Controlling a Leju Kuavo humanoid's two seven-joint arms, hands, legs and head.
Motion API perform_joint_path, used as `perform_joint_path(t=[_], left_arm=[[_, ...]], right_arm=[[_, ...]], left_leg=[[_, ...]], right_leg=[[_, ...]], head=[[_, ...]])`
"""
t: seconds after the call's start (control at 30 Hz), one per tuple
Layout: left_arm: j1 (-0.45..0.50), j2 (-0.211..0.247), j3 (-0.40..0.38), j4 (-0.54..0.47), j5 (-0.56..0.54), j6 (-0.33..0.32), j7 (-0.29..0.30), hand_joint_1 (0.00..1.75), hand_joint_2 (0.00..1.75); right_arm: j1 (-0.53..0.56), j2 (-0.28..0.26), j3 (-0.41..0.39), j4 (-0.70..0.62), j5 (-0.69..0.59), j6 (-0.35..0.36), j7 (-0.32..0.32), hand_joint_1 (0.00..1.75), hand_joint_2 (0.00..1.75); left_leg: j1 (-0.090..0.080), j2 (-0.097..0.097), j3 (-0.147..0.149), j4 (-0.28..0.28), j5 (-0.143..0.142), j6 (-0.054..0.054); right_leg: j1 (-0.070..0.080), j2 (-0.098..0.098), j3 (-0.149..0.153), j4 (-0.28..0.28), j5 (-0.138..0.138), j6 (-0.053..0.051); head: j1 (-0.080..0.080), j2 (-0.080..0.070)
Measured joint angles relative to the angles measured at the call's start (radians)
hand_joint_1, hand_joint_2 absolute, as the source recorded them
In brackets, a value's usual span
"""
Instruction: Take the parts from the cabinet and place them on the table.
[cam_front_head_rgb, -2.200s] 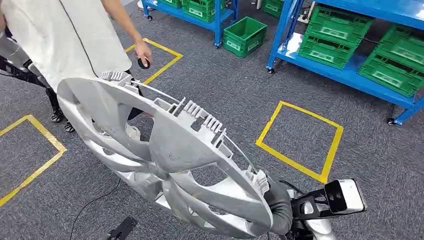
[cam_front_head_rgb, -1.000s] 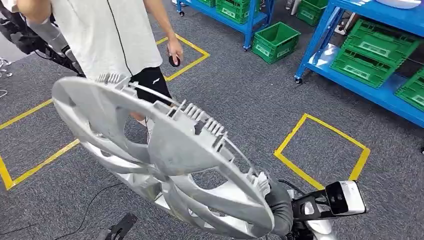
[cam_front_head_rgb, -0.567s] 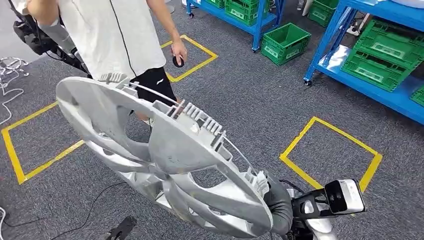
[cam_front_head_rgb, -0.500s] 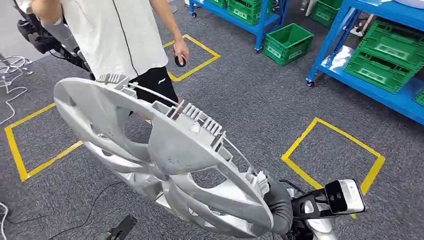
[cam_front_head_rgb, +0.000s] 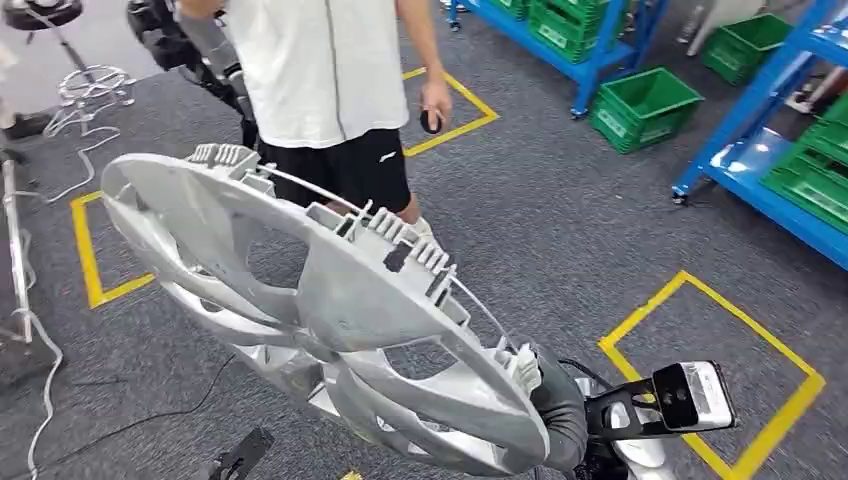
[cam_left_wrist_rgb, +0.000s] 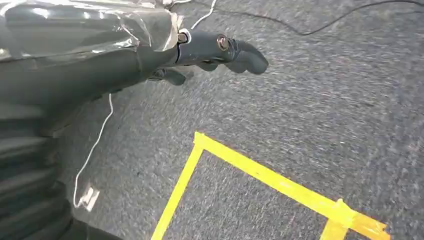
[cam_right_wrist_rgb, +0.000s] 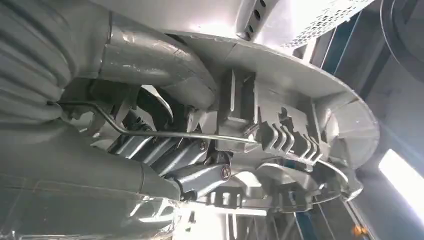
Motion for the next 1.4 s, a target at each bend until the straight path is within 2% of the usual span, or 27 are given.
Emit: perform_joint_path(t=[0.07,0.13,0.17,0.23,0.3,0.33,0.4,0.43,0.5,0.53,0.57,0.63,0.67,0.7,0.83,0.87,0.9,0.93,1.03,1.07,1.13,1.17,1.2,1.23,1.3,1.37,1.4], left_arm=[[0.003,-0.001,0.0,0.0,-0.002,-0.001,0.0,0.0,1.75],[0.003,-0.004,0.0,0.0,-0.004,-0.001,0.0,0.0,1.75],[0.003,-0.005,0.0,0.0,-0.007,-0.001,0.0,0.0,1.75],[0.004,-0.003,0.0,0.0,-0.01,-0.001,0.0,0.0,1.75],[0.007,-0.002,0.001,0.0,-0.011,-0.001,0.0,0.0,1.75],[0.008,0.0,0.002,0.0,-0.011,-0.001,0.0,0.0,1.75],[0.011,0.002,0.003,0.0,-0.014,-0.001,0.0,0.0,1.75],[0.008,0.003,0.005,0.0,-0.014,-0.001,0.0,0.0,1.75],[0.009,0.001,0.005,0.0,-0.014,-0.001,0.0,0.0,1.75],[0.01,0.0,0.005,0.0,-0.014,-0.001,0.0,0.0,1.75],[0.01,0.0,0.005,0.0,-0.014,-0.001,0.0,0.0,1.75],[0.01,0.002,0.006,0.0,-0.014,-0.001,0.0,0.0,1.75],[0.009,0.004,0.006,0.0,-0.015,-0.001,0.0,0.0,1.75],[0.006,0.007,0.007,0.0,-0.015,-0.001,0.0,0.0,1.75],[0.008,0.011,0.008,-0.001,-0.015,0.0,0.0,0.0,1.75],[0.01,0.01,0.008,-0.002,-0.015,0.0,0.0,0.0,1.75],[0.007,0.007,0.008,-0.003,-0.016,-0.001,0.0,0.0,1.75],[0.005,0.007,0.008,-0.003,-0.018,-0.001,0.0,0.0,1.75],[0.004,0.005,0.008,-0.003,-0.018,-0.002,0.0,0.0,1.75],[0.007,0.005,0.008,-0.003,-0.018,-0.002,0.0,0.0,1.75],[0.008,0.003,0.008,-0.003,-0.018,-0.003,0.0,0.0,1.75],[0.008,0.002,0.008,-0.003,-0.018,-0.003,0.0,0.0,1.75],[0.008,0.003,0.008,-0.003,-0.018,-0.003,0.0,0.0,1.75],[0.009,0.005,0.008,-0.003,-0.018,-0.002,0.0,0.0,1.75],[0.014,0.006,0.009,-0.003,-0.018,-0.003,0.0,0.0,1.75],[0.019,0.009,0.009,-0.002,-0.019,-0.004,0.0,0.0,1.75],[0.021,0.006,0.009,-0.002,-0.02,-0.005,0.0,0.0,1.75]], right_arm=[[0.003,-0.005,0.0,0.0,0.0,0.0,0.0,1.75,1.75],[0.003,-0.006,0.0,0.0,0.0,-0.002,-0.002,1.75,1.75],[0.003,-0.007,0.0,0.0,0.001,-0.002,-0.003,1.75,1.75],[0.005,-0.007,0.0,0.0,0.002,-0.003,-0.005,1.75,1.75],[0.004,-0.007,0.0,0.0,0.003,-0.005,-0.008,1.75,1.75],[0.004,-0.007,0.0,0.0,0.003,-0.005,-0.01,1.75,1.75],[0.003,-0.004,0.0,-0.001,0.003,-0.005,-0.012,1.75,1.75],[0.004,-0.003,0.0,-0.001,0.003,-0.006,-0.014,1.75,1.75],[0.005,-0.003,0.0,0.0,0.003,-0.006,-0.014,1.75,1.75],[0.007,-0.004,0.0,0.0,0.004,-0.006,-0.014,1.75,1.75],[0.007,-0.004,0.0,0.0,0.004,-0.006,-0.013,1.75,1.75],[0.006,-0.003,0.0,0.0,0.004,-0.006,-0.013,1.75,1.75],[0.006,-0.002,0.0,-0.001,0.004,-0.006,-0.013,1.75,1.75],[0.006,-0.002,0.0,-0.001,0.004,-0.006,-0.014,1.75,1.75],[0.005,0.0,0.001,-0.001,0.004,-0.006,-0.014,1.75,1.75],[0.005,0.001,0.0,-0.002,0.004,-0.006,-0.014,1.75,1.75],[0.006,0.001,0.0,-0.002,0.004,-0.007,-0.014,1.75,1.75],[0.006,-0.001,-0.002,-0.002,0.002,-0.007,-0.017,1.75,1.75],[0.014,-0.007,-0.003,-0.001,0.001,-0.006,-0.019,1.75,1.75],[0.017,-0.008,-0.004,0.0,0.001,-0.005,-0.019,1.75,1.75],[0.016,-0.01,-0.004,0.0,0.001,-0.005,-0.019,1.75,1.75],[0.016,-0.01,-0.004,0.0,0.0,-0.005,-0.019,1.75,1.75],[0.014,-0.01,-0.003,0.001,0.0,-0.005,-0.019,1.75,1.75],[0.015,-0.008,-0.003,0.001,0.0,-0.003,-0.019,1.75,1.75],[0.015,-0.007,-0.003,0.001,0.0,-0.003,-0.019,1.75,1.75],[0.013,-0.003,-0.003,0.001,-0.001,-0.002,-0.022,1.75,1.75],[0.01,-0.002,-0.003,0.001,-0.002,-0.001,-0.022,1.75,1.75]], left_leg=[[0.001,-0.03,0.001,0.002,-0.001,-0.001],[0.006,-0.06,0.0,0.013,-0.006,-0.009],[0.007,-0.073,-0.005,0.024,-0.012,-0.018],[0.002,-0.087,-0.017,0.038,-0.019,-0.031],[0.009,-0.097,-0.021,0.035,-0.016,-0.036],[0.012,-0.104,-0.024,0.039,-0.018,-0.04],[0.008,-0.019,-0.045,0.096,-0.054,-0.051],[0.011,0.011,-0.084,0.178,-0.094,-0.056],[0.016,0.027,-0.173,0.341,-0.156,-0.062],[0.017,0.03,-0.192,0.37,-0.155,-0.061],[0.017,0.03,-0.186,0.348,-0.135,-0.059],[0.012,0.044,-0.1,0.178,-0.048,-0.044],[0.005,0.075,-0.049,0.089,-0.016,-0.031],[-0.008,0.113,-0.03,0.054,-0.023,-0.024],[-0.014,0.068,-0.034,0.041,-0.017,-0.01],[0.003,0.056,-0.014,0.018,-0.003,-0.006],[0.002,0.043,-0.009,0.008,0.001,-0.002],[0.002,0.033,-0.009,0.009,0.003,0.001],[0.002,-0.011,-0.01,0.01,0.002,0.001],[0.003,-0.028,-0.009,0.01,0.001,0.0],[0.008,-0.061,-0.008,0.016,-0.003,-0.006],[0.01,-0.075,-0.009,0.023,-0.007,-0.013],[0.01,-0.085,-0.017,0.034,-0.013,-0.022],[0.006,-0.096,-0.024,0.047,-0.019,-0.031],[0.012,-0.107,-0.029,0.043,-0.017,-0.036],[0.018,-0.111,-0.03,0.048,-0.022,-0.044],[0.012,-0.057,-0.038,0.073,-0.037,-0.048]], right_leg=[[-0.004,0.0,0.003,-0.029,0.031,0.02],[-0.014,0.013,0.081,-0.2,0.108,0.045],[-0.024,0.054,0.124,-0.292,0.14,0.053],[-0.017,0.046,0.125,-0.293,0.142,0.028],[-0.008,0.036,0.124,-0.292,0.143,0.016],[-0.019,0.027,0.128,-0.296,0.147,0.009],[-0.018,0.013,0.134,-0.296,0.144,-0.003],[-0.013,0.002,0.137,-0.296,0.141,-0.007],[-0.008,-0.02,0.137,-0.296,0.136,-0.013],[-0.006,-0.031,0.138,-0.296,0.135,-0.014],[-0.005,-0.041,0.138,-0.296,0.134,-0.015],[-0.002,-0.062,0.145,-0.296,0.128,-0.016],[0.0,-0.071,0.15,-0.297,0.124,-0.014],[0.005,-0.079,0.153,-0.297,0.12,-0.009],[0.009,-0.118,0.162,-0.307,0.114,0.006],[0.007,-0.096,0.156,-0.298,0.106,0.01],[0.006,-0.044,0.143,-0.264,0.091,0.007],[0.003,-0.017,0.11,-0.198,0.063,0.002],[-0.002,0.0,-0.011,0.012,0.003,0.006],[-0.005,0.0,-0.016,0.005,0.018,0.017],[-0.016,0.006,0.043,-0.143,0.093,0.046],[-0.023,0.023,0.084,-0.232,0.129,0.057],[-0.033,0.068,0.102,-0.283,0.146,0.062],[-0.028,0.056,0.109,-0.283,0.149,0.041],[-0.017,0.042,0.106,-0.28,0.149,0.025],[-0.028,0.024,0.114,-0.286,0.152,0.012],[-0.023,0.017,0.118,-0.286,0.15,0.007]], head=[[0.0,0.0],[0.0,0.0],[0.001,0.0],[0.0,0.0],[0.0,0.0],[0.0,0.0],[-0.009,0.0],[-0.008,0.0],[-0.008,0.0],[-0.009,0.0],[-0.008,0.0],[-0.008,0.0],[-0.009,0.0],[-0.007,0.0],[-0.009,0.0],[-0.008,0.0],[-0.006,0.0],[-0.004,0.0],[-0.001,0.0],[-0.001,0.0],[-0.001,0.0],[0.0,0.0],[0.002,0.0],[0.0,0.0],[-0.001,0.0],[0.0,0.0],[-0.004,0.0]])
